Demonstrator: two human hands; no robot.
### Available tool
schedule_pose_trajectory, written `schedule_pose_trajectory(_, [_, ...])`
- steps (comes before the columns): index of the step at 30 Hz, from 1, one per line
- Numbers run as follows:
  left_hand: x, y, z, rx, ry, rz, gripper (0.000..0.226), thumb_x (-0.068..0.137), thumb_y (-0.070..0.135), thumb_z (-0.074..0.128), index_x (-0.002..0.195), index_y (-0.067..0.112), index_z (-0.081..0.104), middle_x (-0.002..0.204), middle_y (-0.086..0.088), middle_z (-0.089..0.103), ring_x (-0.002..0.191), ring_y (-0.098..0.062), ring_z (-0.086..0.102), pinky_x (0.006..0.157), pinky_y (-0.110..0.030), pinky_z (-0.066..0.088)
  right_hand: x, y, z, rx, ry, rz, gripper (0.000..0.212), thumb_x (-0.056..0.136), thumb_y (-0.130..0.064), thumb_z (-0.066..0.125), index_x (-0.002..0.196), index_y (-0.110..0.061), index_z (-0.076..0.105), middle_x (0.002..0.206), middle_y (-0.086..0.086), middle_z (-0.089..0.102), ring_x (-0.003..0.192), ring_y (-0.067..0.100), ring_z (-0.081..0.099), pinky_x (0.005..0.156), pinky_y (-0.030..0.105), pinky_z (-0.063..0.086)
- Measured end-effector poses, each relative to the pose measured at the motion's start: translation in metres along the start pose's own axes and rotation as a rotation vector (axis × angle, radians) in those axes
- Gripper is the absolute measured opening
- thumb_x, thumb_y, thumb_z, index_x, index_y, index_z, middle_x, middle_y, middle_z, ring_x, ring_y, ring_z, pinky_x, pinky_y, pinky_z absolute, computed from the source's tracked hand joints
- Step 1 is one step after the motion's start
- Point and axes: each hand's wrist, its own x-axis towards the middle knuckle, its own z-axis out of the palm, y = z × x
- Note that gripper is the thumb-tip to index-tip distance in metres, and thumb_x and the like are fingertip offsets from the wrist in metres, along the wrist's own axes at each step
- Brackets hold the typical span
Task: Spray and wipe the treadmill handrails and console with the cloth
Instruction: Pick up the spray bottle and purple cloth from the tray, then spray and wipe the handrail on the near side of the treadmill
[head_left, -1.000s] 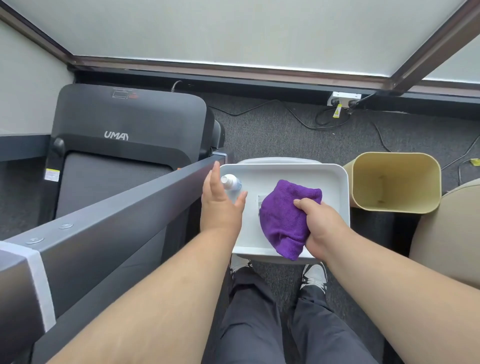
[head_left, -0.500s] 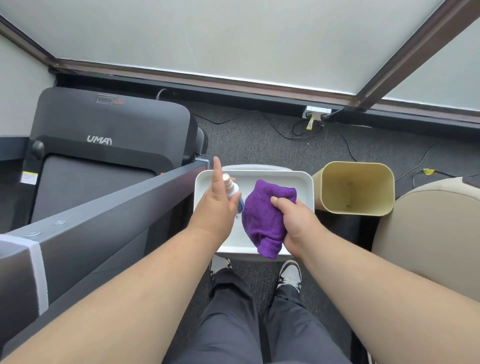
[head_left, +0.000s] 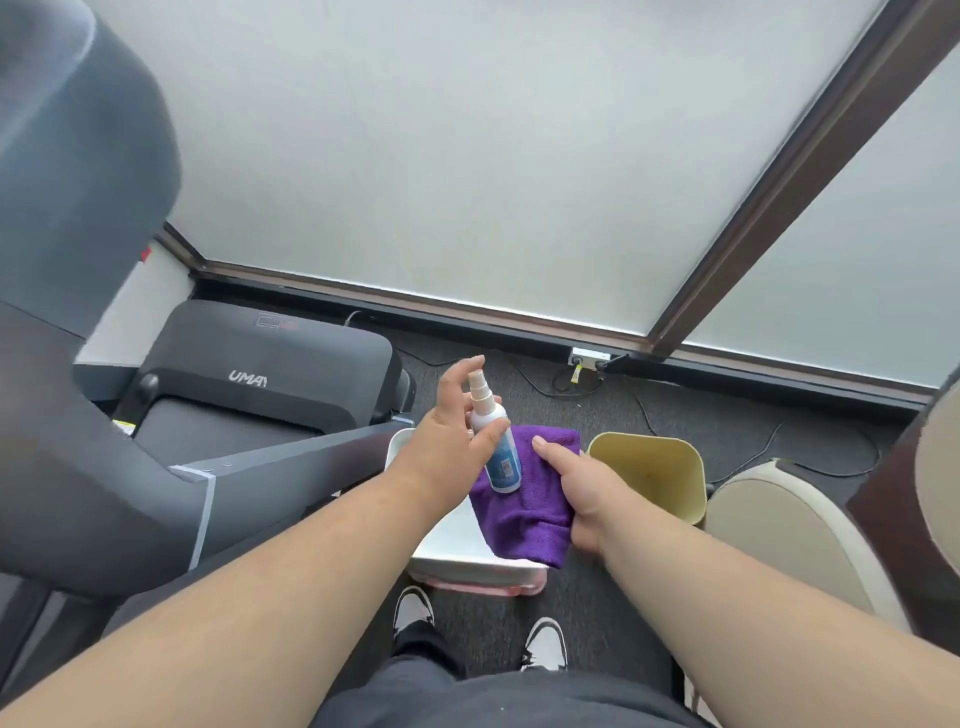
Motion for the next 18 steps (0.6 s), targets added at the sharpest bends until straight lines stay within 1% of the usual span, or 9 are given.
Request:
schedule_pose_trajectory(2, [-0.01, 0.015, -0.005, 0.004, 0.046, 0.023, 0.061, 0.097, 0.027, 0.061, 0.131, 0.056, 0.019, 0.115, 0.008, 0.063, 0.097, -0.007, 0.064, 0.093, -0.039, 0.054, -0.019, -0.01, 0.001, -0.018, -0.035, -0.02, 0.038, 0.093, -0.029, 0.069, 0.126, -0.012, 0.057, 0.107, 0.018, 0.073, 0.094, 0.038, 0.072, 0.08, 0.053, 0.058])
schedule_pose_trajectory(3, [-0.016, 0.022, -0.008, -0.001, 0.071, 0.03, 0.06, 0.097, 0.028, 0.062, 0.13, 0.057, 0.02, 0.114, 0.011, 0.062, 0.098, -0.007, 0.064, 0.093, -0.041, 0.054, -0.028, -0.015, 0.002, -0.031, -0.048, -0.035, 0.037, 0.093, -0.029, 0.069, 0.125, -0.013, 0.057, 0.106, 0.018, 0.074, 0.093, 0.038, 0.072, 0.078, 0.053, 0.058])
schedule_pose_trajectory(5, [-0.026, 0.035, -0.013, -0.007, 0.12, 0.052, 0.062, 0.096, 0.03, 0.062, 0.128, 0.061, 0.019, 0.111, 0.019, 0.06, 0.095, 0.001, 0.062, 0.091, -0.039, 0.055, -0.046, -0.024, 0.007, -0.057, -0.084, -0.068, 0.033, 0.093, -0.026, 0.068, 0.122, -0.014, 0.057, 0.101, 0.018, 0.075, 0.088, 0.038, 0.073, 0.069, 0.049, 0.06])
schedule_pose_trajectory(7, [-0.039, 0.044, -0.019, -0.016, 0.189, 0.066, 0.065, 0.095, 0.03, 0.063, 0.129, 0.062, 0.018, 0.112, 0.02, 0.058, 0.092, 0.004, 0.062, 0.089, -0.035, 0.055, -0.063, -0.03, 0.016, -0.079, -0.13, -0.09, 0.029, 0.094, -0.023, 0.068, 0.119, -0.014, 0.057, 0.098, 0.018, 0.075, 0.084, 0.038, 0.074, 0.061, 0.044, 0.059])
schedule_pose_trajectory(10, [-0.052, 0.052, -0.028, -0.045, 0.287, 0.051, 0.067, 0.094, 0.028, 0.065, 0.13, 0.06, 0.018, 0.118, 0.01, 0.061, 0.093, -0.006, 0.064, 0.089, -0.04, 0.055, -0.081, -0.031, 0.032, -0.122, -0.19, -0.127, 0.026, 0.096, -0.017, 0.063, 0.12, -0.009, 0.058, 0.1, 0.021, 0.074, 0.085, 0.038, 0.073, 0.061, 0.042, 0.059])
schedule_pose_trajectory(12, [-0.072, 0.055, -0.038, -0.057, 0.396, 0.022, 0.064, 0.092, 0.032, 0.062, 0.13, 0.06, 0.019, 0.117, 0.009, 0.062, 0.093, -0.013, 0.065, 0.088, -0.043, 0.055, -0.095, -0.024, 0.049, -0.168, -0.251, -0.149, 0.024, 0.097, -0.014, 0.06, 0.12, -0.007, 0.06, 0.102, 0.022, 0.073, 0.087, 0.038, 0.073, 0.065, 0.043, 0.06])
schedule_pose_trajectory(15, [-0.098, 0.058, -0.048, -0.074, 0.537, -0.019, 0.064, 0.08, 0.051, 0.056, 0.127, 0.067, 0.016, 0.112, 0.02, 0.06, 0.092, -0.002, 0.061, 0.086, -0.031, 0.051, -0.108, -0.012, 0.072, -0.23, -0.314, -0.169, 0.021, 0.094, -0.014, 0.063, 0.115, -0.01, 0.065, 0.103, 0.02, 0.074, 0.092, 0.039, 0.072, 0.082, 0.053, 0.058])
schedule_pose_trajectory(16, [-0.109, 0.057, -0.052, -0.079, 0.593, -0.033, 0.067, 0.079, 0.054, 0.057, 0.129, 0.068, 0.014, 0.115, 0.022, 0.059, 0.093, 0.001, 0.06, 0.086, -0.026, 0.049, -0.115, -0.006, 0.084, -0.26, -0.367, -0.164, 0.019, 0.093, -0.015, 0.065, 0.111, -0.012, 0.069, 0.102, 0.02, 0.074, 0.092, 0.039, 0.072, 0.083, 0.054, 0.058])
schedule_pose_trajectory(18, [-0.128, 0.054, -0.064, -0.064, 0.692, -0.031, 0.072, 0.083, 0.048, 0.063, 0.135, 0.063, 0.015, 0.119, 0.019, 0.057, 0.094, 0.008, 0.056, 0.084, -0.009, 0.042, -0.128, 0.008, 0.107, -0.314, -0.472, -0.143, 0.013, 0.09, -0.017, 0.068, 0.101, -0.016, 0.074, 0.101, 0.02, 0.074, 0.089, 0.038, 0.073, 0.075, 0.049, 0.059])
